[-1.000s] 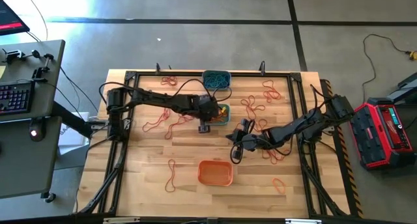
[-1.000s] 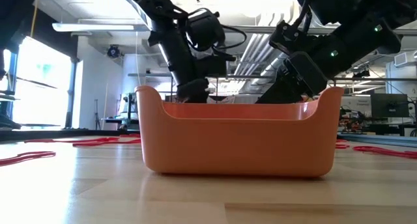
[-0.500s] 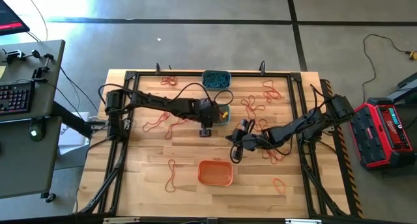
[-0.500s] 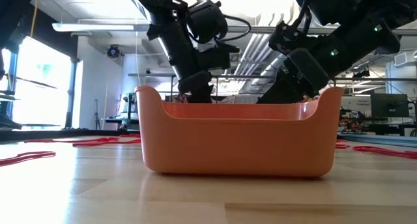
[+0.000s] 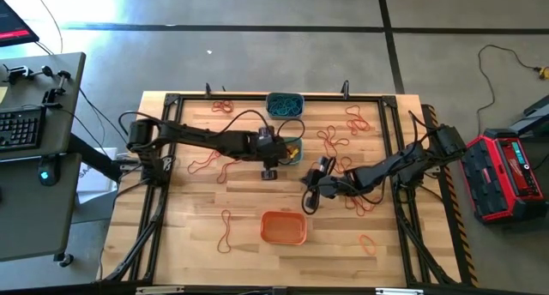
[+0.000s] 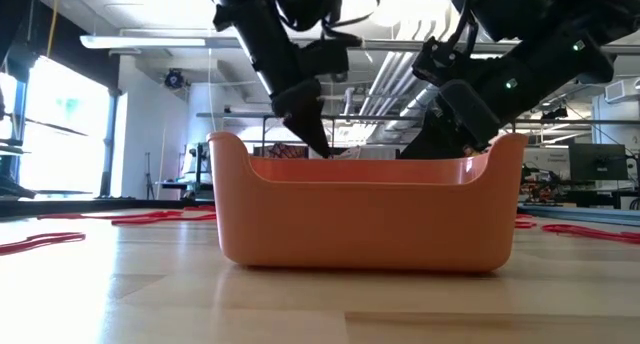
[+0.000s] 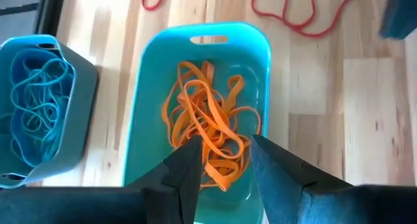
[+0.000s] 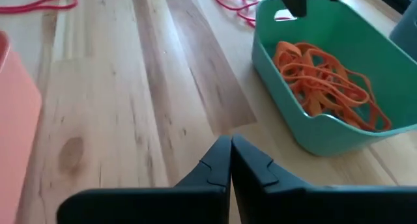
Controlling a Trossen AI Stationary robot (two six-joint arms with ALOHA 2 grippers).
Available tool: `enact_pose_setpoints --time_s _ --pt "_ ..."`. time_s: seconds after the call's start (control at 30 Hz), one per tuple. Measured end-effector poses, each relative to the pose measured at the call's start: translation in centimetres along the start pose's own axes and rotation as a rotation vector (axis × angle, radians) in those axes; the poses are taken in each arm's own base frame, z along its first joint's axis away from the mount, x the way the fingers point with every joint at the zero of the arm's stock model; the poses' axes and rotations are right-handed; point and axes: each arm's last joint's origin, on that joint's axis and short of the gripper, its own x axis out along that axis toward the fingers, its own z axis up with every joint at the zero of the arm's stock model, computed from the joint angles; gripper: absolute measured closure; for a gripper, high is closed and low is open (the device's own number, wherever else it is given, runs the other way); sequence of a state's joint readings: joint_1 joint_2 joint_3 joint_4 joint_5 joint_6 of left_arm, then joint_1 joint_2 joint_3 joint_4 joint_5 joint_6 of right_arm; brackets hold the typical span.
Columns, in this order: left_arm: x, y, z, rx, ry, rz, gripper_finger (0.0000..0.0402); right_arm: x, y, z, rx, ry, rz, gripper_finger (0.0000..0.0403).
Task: Sort rubber bands into baskets
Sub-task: Put the orange rubber band into the green bin
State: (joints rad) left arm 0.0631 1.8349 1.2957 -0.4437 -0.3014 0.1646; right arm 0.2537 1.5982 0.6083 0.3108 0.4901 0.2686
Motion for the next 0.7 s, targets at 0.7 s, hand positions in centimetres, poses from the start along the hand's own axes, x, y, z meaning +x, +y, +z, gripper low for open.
enact_pose_setpoints --time_s 0.7 --pt "-1.0 1.1 1.0 -0.07 -0.104 0.015 0.0286 0.2 -0.8 -0.9 0.157 0.089 -0.069 0.0402"
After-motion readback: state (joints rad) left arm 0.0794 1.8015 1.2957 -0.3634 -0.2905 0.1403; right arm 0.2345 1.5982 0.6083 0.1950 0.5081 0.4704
